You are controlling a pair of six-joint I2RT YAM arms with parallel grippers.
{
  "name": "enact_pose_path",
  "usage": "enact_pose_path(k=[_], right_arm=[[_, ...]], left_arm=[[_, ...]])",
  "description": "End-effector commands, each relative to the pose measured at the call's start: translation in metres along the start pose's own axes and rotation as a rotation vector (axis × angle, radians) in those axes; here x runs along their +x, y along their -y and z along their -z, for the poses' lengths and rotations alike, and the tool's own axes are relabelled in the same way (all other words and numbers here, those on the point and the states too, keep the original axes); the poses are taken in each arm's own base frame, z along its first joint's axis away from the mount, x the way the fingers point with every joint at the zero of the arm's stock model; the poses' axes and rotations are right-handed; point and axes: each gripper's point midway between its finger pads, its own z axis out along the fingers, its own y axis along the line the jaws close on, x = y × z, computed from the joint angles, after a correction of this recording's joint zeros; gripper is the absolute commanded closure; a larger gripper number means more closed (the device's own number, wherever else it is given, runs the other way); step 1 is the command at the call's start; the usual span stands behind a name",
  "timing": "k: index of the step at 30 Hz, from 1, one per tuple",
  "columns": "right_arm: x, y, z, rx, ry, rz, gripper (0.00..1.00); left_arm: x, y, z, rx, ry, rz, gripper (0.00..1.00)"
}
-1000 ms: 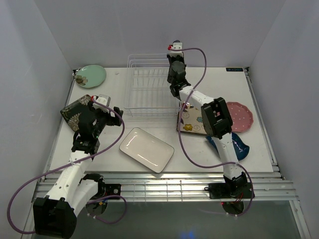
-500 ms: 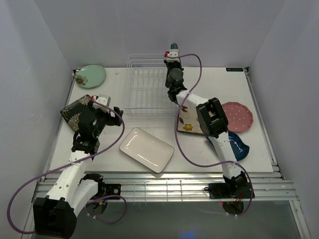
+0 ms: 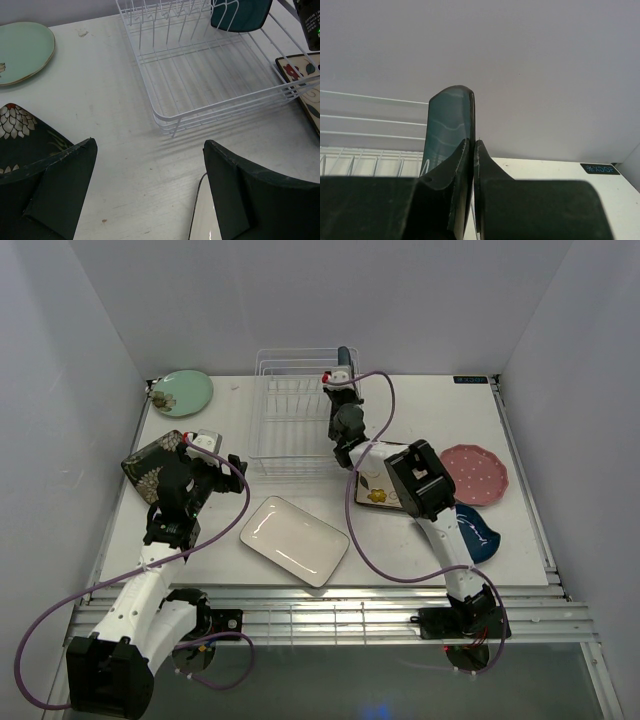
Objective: Load the plates into the dish rack
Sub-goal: Insert the plate into the dish rack.
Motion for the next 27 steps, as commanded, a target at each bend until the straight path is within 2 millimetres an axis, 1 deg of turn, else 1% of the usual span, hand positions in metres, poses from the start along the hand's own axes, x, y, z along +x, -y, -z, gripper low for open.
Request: enact_pose_path(k=[1,2,6,7,8,10,11,13,14,16,17,19,21,22,23,25,26,27], right_arm=[[-0.09,0.046,0.004,0.147,0.234,-0.183,0.92],[-0.092,0.047,0.005,0.146,0.232,-0.186,0.92],[-0.086,0.047,0.01,0.139,0.213,-0.184,0.92],[-0.084,0.046,0.012,0.135,0.206,-0.179,0.91],[-0.084,0.046,0.013,0.135,0.203,-0.177,0.86],[-0.081,0.047,0.015,0.145,0.194,-0.176,0.8],[-0.081,0.047,0.017,0.144,0.191,-0.175,0.75],[-0.078,0.049,0.02,0.156,0.179,-0.18,0.71],[-0.077,0.05,0.021,0.156,0.173,-0.18,0.66],[-0.075,0.051,0.023,0.153,0.163,-0.188,0.62],[-0.077,0.052,0.023,0.15,0.16,-0.191,0.61],[-0.072,0.052,0.026,0.143,0.148,-0.196,0.59],[-0.073,0.053,0.027,0.141,0.147,-0.2,0.52],[-0.074,0.054,0.028,0.141,0.146,-0.204,0.49],[-0.077,0.055,0.028,0.141,0.147,-0.209,0.42],[-0.075,0.052,0.028,0.118,0.126,-0.199,0.42],[-0.083,0.054,0.026,0.117,0.123,-0.222,0.41],[-0.084,0.054,0.025,0.113,0.11,-0.229,0.4]], left_arm=[[-0.004,0.004,0.002,0.018,0.006,-0.005,0.02],[-0.004,0.004,0.002,0.02,0.006,-0.005,0.02],[-0.004,0.004,0.002,0.02,0.006,-0.005,0.02],[-0.004,0.004,0.002,0.02,0.006,-0.005,0.02],[-0.004,0.004,0.002,0.02,0.006,-0.005,0.02],[-0.004,0.004,0.002,0.02,0.007,-0.005,0.02],[-0.005,0.004,0.002,0.02,0.007,-0.005,0.02],[-0.004,0.004,0.002,0.021,0.006,-0.005,0.02],[-0.004,0.004,0.002,0.021,0.006,-0.004,0.02],[-0.004,0.005,0.002,0.023,0.004,-0.005,0.02],[-0.004,0.004,0.002,0.021,0.004,-0.005,0.02],[-0.005,0.005,0.002,0.023,0.007,-0.004,0.02],[-0.005,0.005,0.003,0.023,0.009,-0.004,0.02],[-0.005,0.005,0.003,0.023,0.007,-0.004,0.02],[-0.005,0.005,0.003,0.023,0.007,-0.004,0.02],[-0.005,0.005,0.003,0.023,0.007,-0.004,0.02],[-0.006,0.005,0.003,0.024,0.01,-0.004,0.02],[-0.005,0.005,0.003,0.023,0.007,-0.004,0.02]])
